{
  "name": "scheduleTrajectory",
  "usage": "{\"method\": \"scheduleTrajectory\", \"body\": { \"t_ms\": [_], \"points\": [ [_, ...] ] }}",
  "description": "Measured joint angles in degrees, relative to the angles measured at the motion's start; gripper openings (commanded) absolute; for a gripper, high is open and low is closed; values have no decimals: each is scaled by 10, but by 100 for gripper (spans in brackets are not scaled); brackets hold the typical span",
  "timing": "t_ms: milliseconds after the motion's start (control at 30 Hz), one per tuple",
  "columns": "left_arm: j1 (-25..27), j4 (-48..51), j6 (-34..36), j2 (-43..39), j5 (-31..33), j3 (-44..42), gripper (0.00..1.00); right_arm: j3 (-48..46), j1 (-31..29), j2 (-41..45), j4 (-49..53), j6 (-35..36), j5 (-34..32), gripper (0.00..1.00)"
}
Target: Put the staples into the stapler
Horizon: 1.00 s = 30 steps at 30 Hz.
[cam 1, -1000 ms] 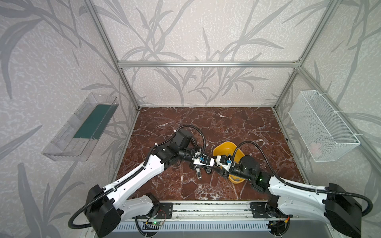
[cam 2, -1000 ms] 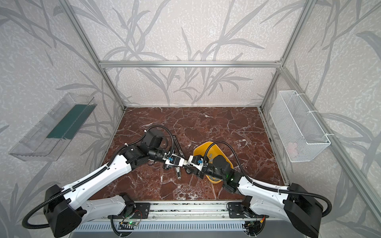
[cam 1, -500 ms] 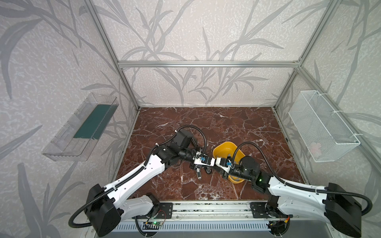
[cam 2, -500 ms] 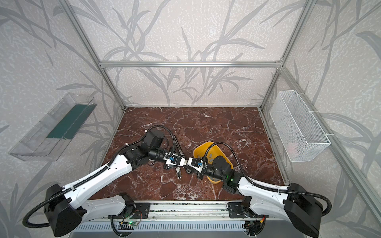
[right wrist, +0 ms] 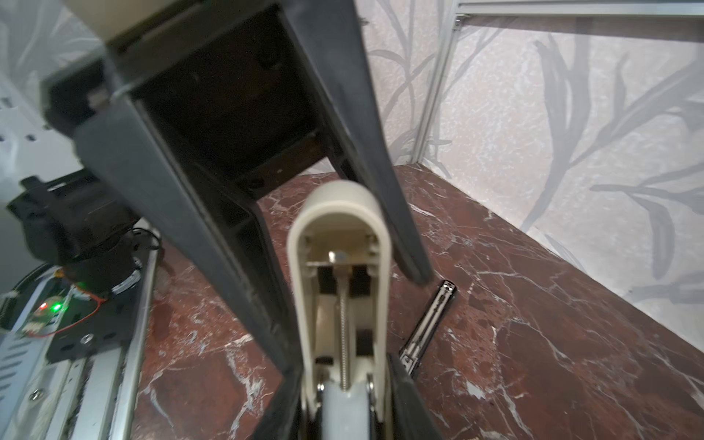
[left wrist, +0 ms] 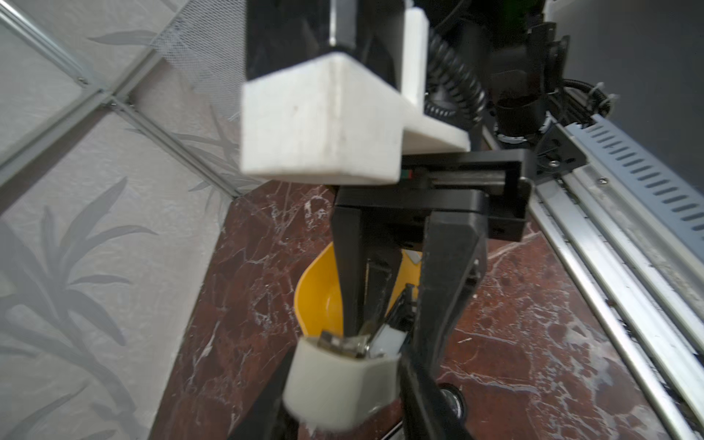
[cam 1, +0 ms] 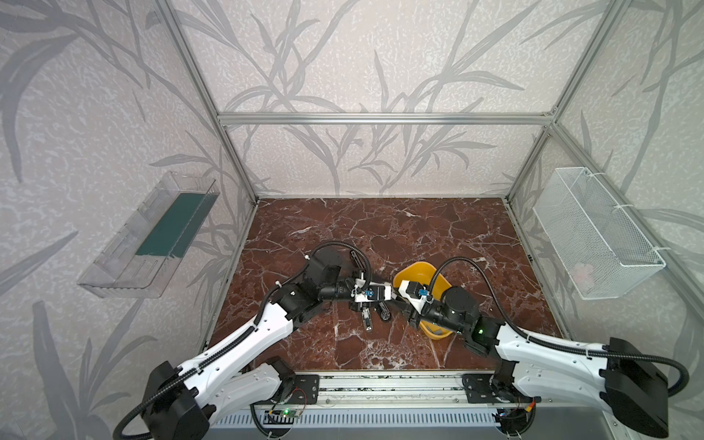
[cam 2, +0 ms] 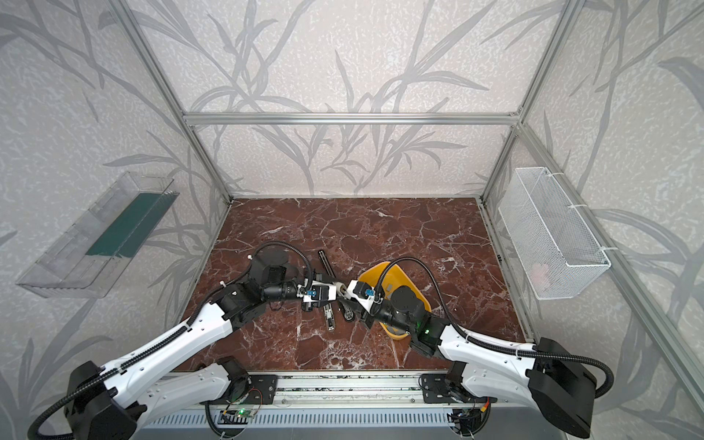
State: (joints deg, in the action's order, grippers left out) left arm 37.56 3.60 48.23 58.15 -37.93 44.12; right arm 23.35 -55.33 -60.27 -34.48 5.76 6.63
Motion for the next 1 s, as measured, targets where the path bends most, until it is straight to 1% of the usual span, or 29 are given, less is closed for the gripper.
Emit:
{"method": "scheduleTrajectory", "body": {
  "t_ms": [133, 267, 367, 533, 633, 700, 800, 933, 1000],
  "points": [
    [-40, -94, -33, -10, 83, -17, 47, -10, -21, 0, -15, -3, -52, 0],
    [-76, -178, -74, -5, 160, -24, 49, -14, -28, -7, -19, -14, -82, 0],
    [-97, -231, -99, 3, 221, -27, 51, 7, -28, -19, 17, -38, -103, 0],
    [-128, -276, -143, 21, 317, -27, 52, 118, -28, -65, 136, -119, -147, 0],
    [-141, -287, -157, 27, 367, -27, 52, 182, -47, -107, 200, -164, -174, 0],
    [-146, -292, -160, 29, 399, -26, 52, 221, -74, -145, 244, -188, -195, 0],
    [-148, -301, -159, 33, 434, -26, 52, 295, -132, -228, 319, -225, -242, 0],
    [-152, -303, -158, 34, 458, -26, 53, 421, -198, -346, 451, -301, -317, 0],
    [-156, -306, -159, 34, 467, -26, 55, 476, -214, -392, 508, -343, -331, 0]
  ]
}}
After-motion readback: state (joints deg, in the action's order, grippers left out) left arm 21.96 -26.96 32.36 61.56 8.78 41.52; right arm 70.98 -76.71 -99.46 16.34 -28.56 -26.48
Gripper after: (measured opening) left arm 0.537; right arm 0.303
